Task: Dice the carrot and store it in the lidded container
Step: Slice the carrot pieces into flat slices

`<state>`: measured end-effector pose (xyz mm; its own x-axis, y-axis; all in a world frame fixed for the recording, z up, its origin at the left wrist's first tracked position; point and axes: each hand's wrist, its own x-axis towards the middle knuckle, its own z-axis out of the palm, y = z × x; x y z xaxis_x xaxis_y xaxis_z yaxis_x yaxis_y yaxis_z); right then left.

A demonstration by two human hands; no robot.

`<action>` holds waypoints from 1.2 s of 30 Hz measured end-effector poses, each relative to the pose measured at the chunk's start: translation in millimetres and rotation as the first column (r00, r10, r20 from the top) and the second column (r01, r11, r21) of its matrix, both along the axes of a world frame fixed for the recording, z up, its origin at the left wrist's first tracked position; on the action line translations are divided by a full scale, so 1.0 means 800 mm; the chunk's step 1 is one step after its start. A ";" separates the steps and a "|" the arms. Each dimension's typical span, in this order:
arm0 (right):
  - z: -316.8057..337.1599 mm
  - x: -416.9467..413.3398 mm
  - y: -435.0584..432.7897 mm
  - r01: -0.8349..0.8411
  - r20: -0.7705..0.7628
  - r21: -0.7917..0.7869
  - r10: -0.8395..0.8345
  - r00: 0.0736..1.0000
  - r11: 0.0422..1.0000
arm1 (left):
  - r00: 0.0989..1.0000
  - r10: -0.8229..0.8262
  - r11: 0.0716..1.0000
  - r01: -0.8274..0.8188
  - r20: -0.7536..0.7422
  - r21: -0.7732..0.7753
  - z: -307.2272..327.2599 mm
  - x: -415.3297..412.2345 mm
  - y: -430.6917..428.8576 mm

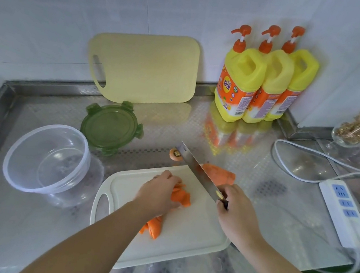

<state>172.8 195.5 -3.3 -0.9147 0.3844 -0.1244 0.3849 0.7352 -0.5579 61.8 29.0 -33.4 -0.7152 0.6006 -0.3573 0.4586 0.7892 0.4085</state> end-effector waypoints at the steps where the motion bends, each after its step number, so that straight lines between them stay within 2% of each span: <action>1: 0.000 0.000 0.001 0.001 0.005 -0.003 -0.001 1.000 1.000 | 1.000 0.002 1.000 -0.002 0.005 0.005 0.000 0.000 0.001; 7: -0.003 0.000 0.007 0.019 0.016 -0.003 -0.019 1.000 1.000 | 0.997 -0.076 0.996 0.077 -0.019 0.038 0.002 -0.001 0.001; 13: -0.003 -0.004 0.005 0.016 -0.005 -0.008 -0.016 1.000 1.000 | 0.973 -0.181 0.983 0.175 -0.142 -0.054 0.005 0.011 -0.005; 18: -0.005 -0.006 0.002 0.008 -0.003 -0.006 -0.008 1.000 1.000 | 0.994 -0.106 0.993 0.108 -0.038 0.045 0.007 0.005 -0.006; 28: -0.004 -0.006 0.005 -0.026 -0.008 0.014 0.026 1.000 1.000 | 0.989 -0.136 0.981 0.142 0.059 -0.132 0.016 -0.006 0.016; 32: -0.004 -0.005 0.007 -0.026 0.000 0.021 0.026 1.000 0.999 | 0.975 -0.221 0.948 0.210 -0.021 -0.238 0.015 0.007 0.020; 36: -0.004 -0.007 0.007 -0.021 0.005 0.019 0.021 1.000 1.000 | 0.966 -0.256 0.936 0.237 -0.040 -0.259 0.016 0.008 0.024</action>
